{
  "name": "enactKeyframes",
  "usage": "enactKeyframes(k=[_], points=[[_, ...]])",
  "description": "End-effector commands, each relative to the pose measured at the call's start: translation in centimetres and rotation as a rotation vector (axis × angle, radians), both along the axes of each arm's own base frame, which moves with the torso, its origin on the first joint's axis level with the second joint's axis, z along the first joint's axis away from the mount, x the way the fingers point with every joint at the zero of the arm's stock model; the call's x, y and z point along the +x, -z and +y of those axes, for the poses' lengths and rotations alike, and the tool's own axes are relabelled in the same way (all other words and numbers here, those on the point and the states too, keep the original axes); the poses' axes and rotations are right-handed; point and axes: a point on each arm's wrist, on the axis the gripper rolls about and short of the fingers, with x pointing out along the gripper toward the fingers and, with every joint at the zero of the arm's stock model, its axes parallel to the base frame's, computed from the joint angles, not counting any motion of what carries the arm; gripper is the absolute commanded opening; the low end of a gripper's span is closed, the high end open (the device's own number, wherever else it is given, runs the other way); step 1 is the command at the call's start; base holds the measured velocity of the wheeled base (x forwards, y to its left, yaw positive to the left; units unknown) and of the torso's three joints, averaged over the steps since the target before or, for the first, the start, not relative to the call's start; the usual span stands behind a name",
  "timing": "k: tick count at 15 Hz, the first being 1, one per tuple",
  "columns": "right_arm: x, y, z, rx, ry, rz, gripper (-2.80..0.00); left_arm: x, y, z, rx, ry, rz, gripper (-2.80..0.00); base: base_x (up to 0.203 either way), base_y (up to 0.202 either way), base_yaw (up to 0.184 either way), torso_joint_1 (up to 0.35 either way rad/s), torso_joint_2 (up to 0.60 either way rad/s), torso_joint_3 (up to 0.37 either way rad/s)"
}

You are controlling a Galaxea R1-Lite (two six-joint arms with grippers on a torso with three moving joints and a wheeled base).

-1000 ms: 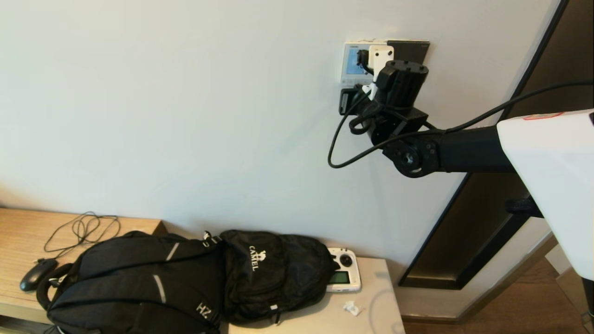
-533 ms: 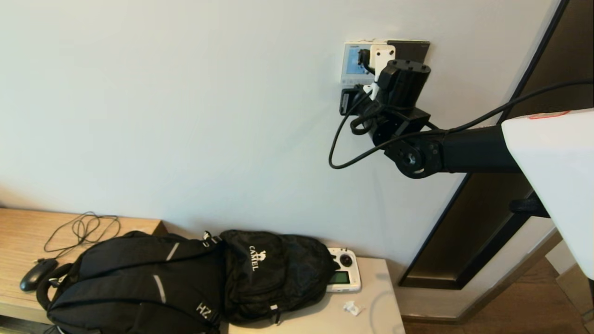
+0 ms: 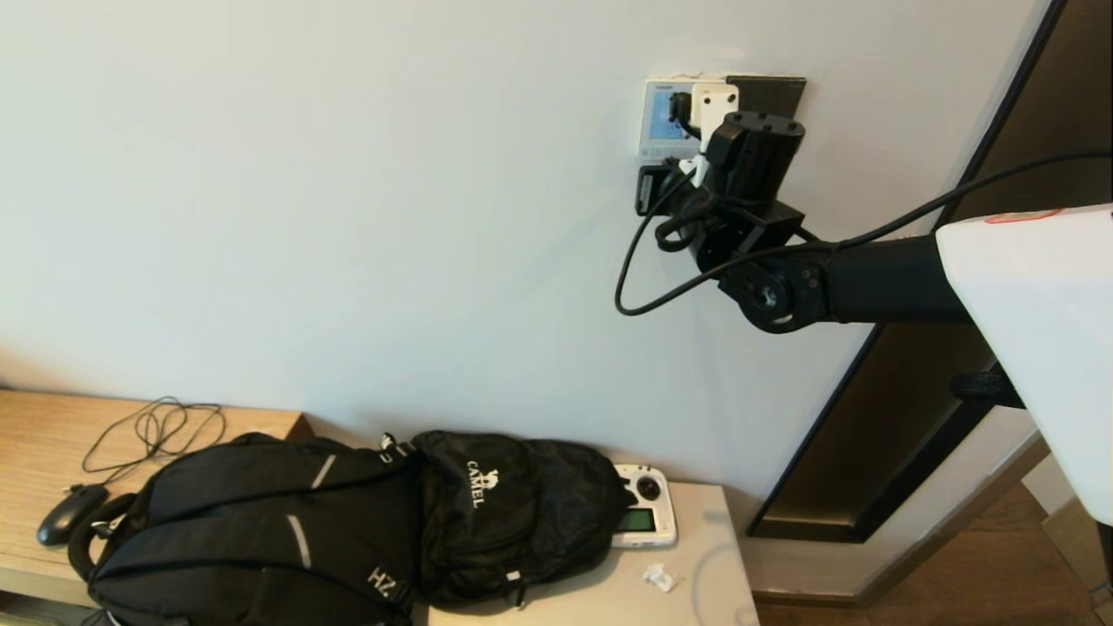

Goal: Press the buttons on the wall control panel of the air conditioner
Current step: Press the temperature decrease button

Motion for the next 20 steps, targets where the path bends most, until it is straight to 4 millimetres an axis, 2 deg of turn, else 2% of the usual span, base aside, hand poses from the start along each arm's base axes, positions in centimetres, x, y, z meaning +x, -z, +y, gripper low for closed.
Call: enactKeyframes(k=[1,8,15,20], points=[[0.2,0.0,-0.1,0.0,0.005,-0.003,-2.8,0.0,0.0,0.0,-0.001,-0.001,-0.002,-2.8,0.0,0.0,0.0,0.0,0.0,0.0],[0.2,0.1,-0.1,0.0,0.007,-0.004,-2.8,0.0,0.0,0.0,-0.001,-0.001,-0.002,-2.8,0.0,0.0,0.0,0.0,0.0,0.0],[-0.9,-0.6,0.0,0.009,-0.005,-0.022,-2.8,0.0,0.0,0.0,-0.001,0.0,-0.002,-2.8,0.0,0.0,0.0,0.0,0.0,0.0],[-0.4,-0.2,0.1,0.001,-0.002,-0.016,-2.8,0.0,0.0,0.0,-0.001,-0.001,-0.001,-2.8,0.0,0.0,0.0,0.0,0.0,0.0]])
